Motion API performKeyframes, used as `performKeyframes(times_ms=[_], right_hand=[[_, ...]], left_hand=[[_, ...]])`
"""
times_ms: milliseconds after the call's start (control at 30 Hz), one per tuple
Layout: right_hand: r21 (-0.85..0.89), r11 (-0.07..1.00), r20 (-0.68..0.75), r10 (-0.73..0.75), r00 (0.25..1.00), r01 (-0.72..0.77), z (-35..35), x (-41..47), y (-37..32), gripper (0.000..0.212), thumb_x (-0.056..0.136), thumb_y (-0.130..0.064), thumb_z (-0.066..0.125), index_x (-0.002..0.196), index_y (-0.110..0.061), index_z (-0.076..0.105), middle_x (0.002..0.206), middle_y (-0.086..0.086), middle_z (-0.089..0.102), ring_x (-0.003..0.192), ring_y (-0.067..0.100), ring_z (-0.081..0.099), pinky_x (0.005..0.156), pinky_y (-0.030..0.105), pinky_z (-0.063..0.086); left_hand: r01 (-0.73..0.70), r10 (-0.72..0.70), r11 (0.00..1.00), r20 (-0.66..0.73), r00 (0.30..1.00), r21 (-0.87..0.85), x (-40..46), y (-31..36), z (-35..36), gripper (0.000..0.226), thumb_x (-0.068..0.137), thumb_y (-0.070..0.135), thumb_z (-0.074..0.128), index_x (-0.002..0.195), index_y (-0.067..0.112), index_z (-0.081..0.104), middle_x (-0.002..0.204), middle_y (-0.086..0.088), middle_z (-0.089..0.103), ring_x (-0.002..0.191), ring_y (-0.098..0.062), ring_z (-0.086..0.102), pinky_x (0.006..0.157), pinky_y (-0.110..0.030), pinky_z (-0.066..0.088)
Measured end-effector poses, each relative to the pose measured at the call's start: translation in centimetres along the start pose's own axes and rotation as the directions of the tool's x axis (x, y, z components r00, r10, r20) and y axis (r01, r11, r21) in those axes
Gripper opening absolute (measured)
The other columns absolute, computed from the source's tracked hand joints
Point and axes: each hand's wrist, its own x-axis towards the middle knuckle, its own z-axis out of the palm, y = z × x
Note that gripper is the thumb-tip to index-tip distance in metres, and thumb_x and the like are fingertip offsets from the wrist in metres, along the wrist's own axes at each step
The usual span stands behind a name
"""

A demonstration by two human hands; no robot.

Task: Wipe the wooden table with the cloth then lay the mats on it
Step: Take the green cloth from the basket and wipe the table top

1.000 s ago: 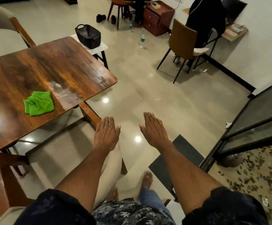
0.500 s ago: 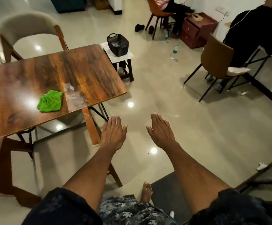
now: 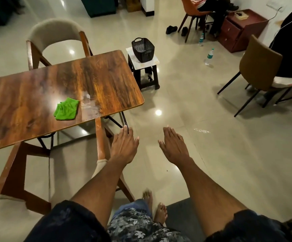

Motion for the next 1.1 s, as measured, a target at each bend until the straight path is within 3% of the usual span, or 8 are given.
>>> performKeyframes(times_ms=[200, 433, 567, 633, 767, 867, 1000, 1100], right_hand=[[-0.033, 0.999, 0.045, -0.020, 0.999, 0.022, -0.9, 4.6, 0.7, 0.064, 0.115, -0.041, 0.030, 0.168, -0.008, 0.014, 0.177, 0.012, 0.016, 0.165, 0.025, 0.011, 0.130, 0.040, 0.016], [-0.026, 0.997, 0.048, -0.073, 0.996, 0.074, -4.4, 11.9, 0.0, 0.066, 0.115, -0.042, 0.028, 0.169, -0.009, 0.011, 0.179, 0.010, 0.011, 0.166, 0.023, 0.007, 0.132, 0.040, 0.014], [-0.059, 0.994, 0.042, -0.089, 0.995, 0.091, -5.6, 15.8, -0.9, 0.067, 0.115, -0.044, 0.026, 0.170, -0.010, 0.007, 0.179, 0.009, 0.008, 0.166, 0.022, 0.005, 0.132, 0.038, 0.012], [-0.062, 0.991, 0.069, -0.111, 0.991, 0.116, -6.0, 17.4, -1.5, 0.069, 0.115, -0.047, 0.023, 0.170, -0.010, 0.006, 0.179, 0.008, 0.006, 0.166, 0.022, 0.003, 0.132, 0.038, 0.010], [-0.089, 0.981, 0.115, -0.164, 0.980, 0.175, -6.1, 20.8, -3.2, 0.088, 0.099, -0.063, -0.004, 0.170, -0.012, 0.003, 0.180, 0.007, 0.003, 0.166, 0.020, 0.001, 0.132, 0.036, 0.008], [-0.080, 0.968, 0.147, -0.225, 0.963, 0.239, -5.8, 24.3, -4.1, 0.077, 0.108, -0.056, 0.006, 0.170, -0.012, 0.001, 0.180, 0.007, 0.002, 0.166, 0.020, -0.001, 0.132, 0.035, 0.006], [-0.116, 0.911, 0.123, -0.383, 0.915, 0.397, -6.0, 29.9, -6.7, 0.106, 0.094, -0.068, -0.024, 0.168, -0.004, 0.017, 0.175, 0.010, 0.008, 0.165, 0.028, 0.018, 0.131, 0.042, 0.020], [-0.132, 0.869, 0.212, -0.446, 0.870, 0.477, -7.9, 34.8, -9.4, 0.120, 0.076, -0.073, -0.043, 0.169, -0.007, -0.003, 0.175, 0.007, -0.010, 0.166, 0.025, 0.000, 0.133, 0.039, 0.007]], left_hand=[[0.037, -0.038, 0.999, -0.001, 0.999, -0.019, 3.2, -0.4, -0.3, 0.066, 0.114, 0.047, 0.018, 0.169, 0.009, 0.014, 0.177, -0.014, 0.011, 0.165, -0.025, 0.009, 0.131, -0.045, 0.015], [0.097, -0.100, 0.992, -0.036, 0.994, -0.082, 8.7, -2.8, -2.5, 0.065, 0.115, 0.046, 0.021, 0.166, 0.007, 0.019, 0.176, -0.017, 0.017, 0.164, -0.029, 0.015, 0.129, -0.046, 0.022], [0.121, -0.125, 0.989, -0.050, 0.991, -0.086, 11.1, -3.5, -4.3, 0.066, 0.116, 0.046, 0.017, 0.169, 0.008, 0.011, 0.178, -0.014, 0.007, 0.165, -0.027, 0.009, 0.131, -0.045, 0.014], [0.163, -0.168, 0.985, -0.095, 0.981, -0.051, 11.4, -4.4, -4.7, 0.066, 0.116, 0.045, 0.016, 0.169, 0.007, 0.014, 0.177, -0.014, 0.012, 0.164, -0.027, 0.017, 0.131, -0.047, 0.013], [0.255, -0.258, 0.966, -0.098, 0.961, -0.038, 13.4, -7.7, -2.8, 0.070, 0.113, 0.043, 0.018, 0.147, -0.004, 0.058, 0.152, -0.028, 0.055, 0.138, -0.039, 0.060, 0.116, -0.058, 0.046], [0.324, -0.328, 0.944, -0.064, 0.943, -0.060, 15.7, -9.9, -0.7, 0.083, 0.113, 0.046, 0.004, 0.140, -0.005, 0.064, 0.144, -0.027, 0.063, 0.133, -0.039, 0.064, 0.111, -0.056, 0.051], [0.410, -0.426, 0.902, -0.119, 0.897, -0.135, 18.0, -11.6, -3.3, 0.086, 0.113, 0.048, 0.001, 0.137, -0.002, 0.068, 0.139, -0.023, 0.068, 0.128, -0.036, 0.068, 0.106, -0.049, 0.054], [0.516, -0.545, 0.836, -0.166, 0.822, -0.187, 19.8, -12.7, -7.5, 0.081, 0.109, 0.051, 0.006, 0.153, 0.002, 0.052, 0.154, -0.021, 0.056, 0.144, -0.034, 0.055, 0.114, -0.052, 0.047]])
